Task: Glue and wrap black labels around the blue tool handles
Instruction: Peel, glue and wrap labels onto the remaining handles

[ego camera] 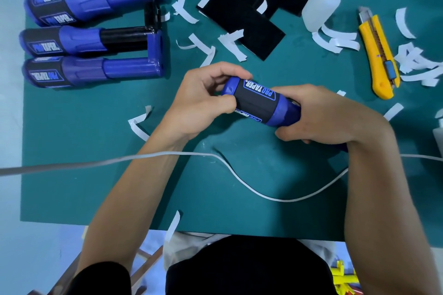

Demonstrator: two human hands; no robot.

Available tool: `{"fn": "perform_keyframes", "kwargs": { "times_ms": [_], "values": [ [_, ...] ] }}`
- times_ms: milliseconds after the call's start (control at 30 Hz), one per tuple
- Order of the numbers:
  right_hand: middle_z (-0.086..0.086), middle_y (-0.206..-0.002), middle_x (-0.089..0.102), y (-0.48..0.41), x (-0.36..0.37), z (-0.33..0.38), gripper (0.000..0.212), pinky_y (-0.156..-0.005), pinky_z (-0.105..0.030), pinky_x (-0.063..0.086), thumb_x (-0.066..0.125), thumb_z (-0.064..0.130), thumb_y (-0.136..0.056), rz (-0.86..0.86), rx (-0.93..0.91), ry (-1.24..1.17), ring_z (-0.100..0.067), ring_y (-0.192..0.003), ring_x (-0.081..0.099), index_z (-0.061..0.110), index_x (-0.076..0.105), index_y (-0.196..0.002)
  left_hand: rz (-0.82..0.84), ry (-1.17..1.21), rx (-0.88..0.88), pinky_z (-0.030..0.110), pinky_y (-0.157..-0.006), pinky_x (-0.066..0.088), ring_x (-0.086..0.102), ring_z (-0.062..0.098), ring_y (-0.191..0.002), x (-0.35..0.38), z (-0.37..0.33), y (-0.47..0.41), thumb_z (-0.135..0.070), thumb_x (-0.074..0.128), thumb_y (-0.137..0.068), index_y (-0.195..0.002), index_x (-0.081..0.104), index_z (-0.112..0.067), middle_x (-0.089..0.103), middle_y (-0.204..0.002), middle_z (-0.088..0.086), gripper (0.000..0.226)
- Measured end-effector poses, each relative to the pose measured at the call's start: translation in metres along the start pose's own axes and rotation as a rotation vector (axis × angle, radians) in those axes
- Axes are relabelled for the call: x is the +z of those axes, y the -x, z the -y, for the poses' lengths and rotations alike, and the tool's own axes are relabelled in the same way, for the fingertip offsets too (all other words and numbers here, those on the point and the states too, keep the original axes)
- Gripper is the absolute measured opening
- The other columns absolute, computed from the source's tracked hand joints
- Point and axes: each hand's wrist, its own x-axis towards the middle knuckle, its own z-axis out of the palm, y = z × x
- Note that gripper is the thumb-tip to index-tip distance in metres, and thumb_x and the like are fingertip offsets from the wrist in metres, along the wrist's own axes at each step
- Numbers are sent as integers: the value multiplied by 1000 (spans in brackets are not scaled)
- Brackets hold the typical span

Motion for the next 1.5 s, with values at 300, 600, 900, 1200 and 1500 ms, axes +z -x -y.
{"fn": "perform_keyframes", "kwargs": {
  "times_ms": [300, 600, 900, 1200, 1500],
  "values": [
    [0, -72, 64, -1, 1, 0, 45, -50, -38, 56, 75, 15, -74, -25, 15, -4, -23, -47, 60, 35, 65, -114, -61, 63, -33, 23, -71, 53, 70, 16, -85, 6, 0, -1, 10, 52, -59, -97, 75, -15, 78, -95, 0, 51],
    [4, -69, 65, 0, -1, -2, 49, -46, -28, 52, 75, 15, -73, -13, 14, 4, -22, -47, 63, 36, 64, -116, -64, 55, -45, 29, -77, 51, 64, 22, -94, 9, 0, 1, 4, 53, -61, -92, 74, -20, 76, -98, 2, 45],
    [6, -64, 65, 2, -2, -3, 54, -45, -24, 50, 76, 20, -72, 2, 3, -8, -20, -48, 63, 42, 63, -120, 242, 121, -68, 30, -98, 48, 61, 17, -116, -12, -2, 2, 7, 54, -73, -119, 62, -13, 67, -128, -1, 51],
    [5, -65, 64, 1, -1, -3, 54, -47, -27, 51, 76, 16, -73, -6, -3, -18, -22, -47, 62, 40, 64, -120, 103, -10, -11, 25, -90, 51, 65, 12, -111, 0, 0, 4, 0, 52, -69, -107, 66, -22, 72, -118, -11, 46],
    [2, -63, 64, 0, 0, -4, 54, -45, -23, 49, 76, 18, -73, 2, -6, -21, -21, -47, 62, 43, 63, -120, 128, -40, -3, 26, -91, 50, 67, 15, -114, -3, 1, 2, -14, 60, -78, -107, 67, -24, 73, -122, -6, 31]
  ]
}}
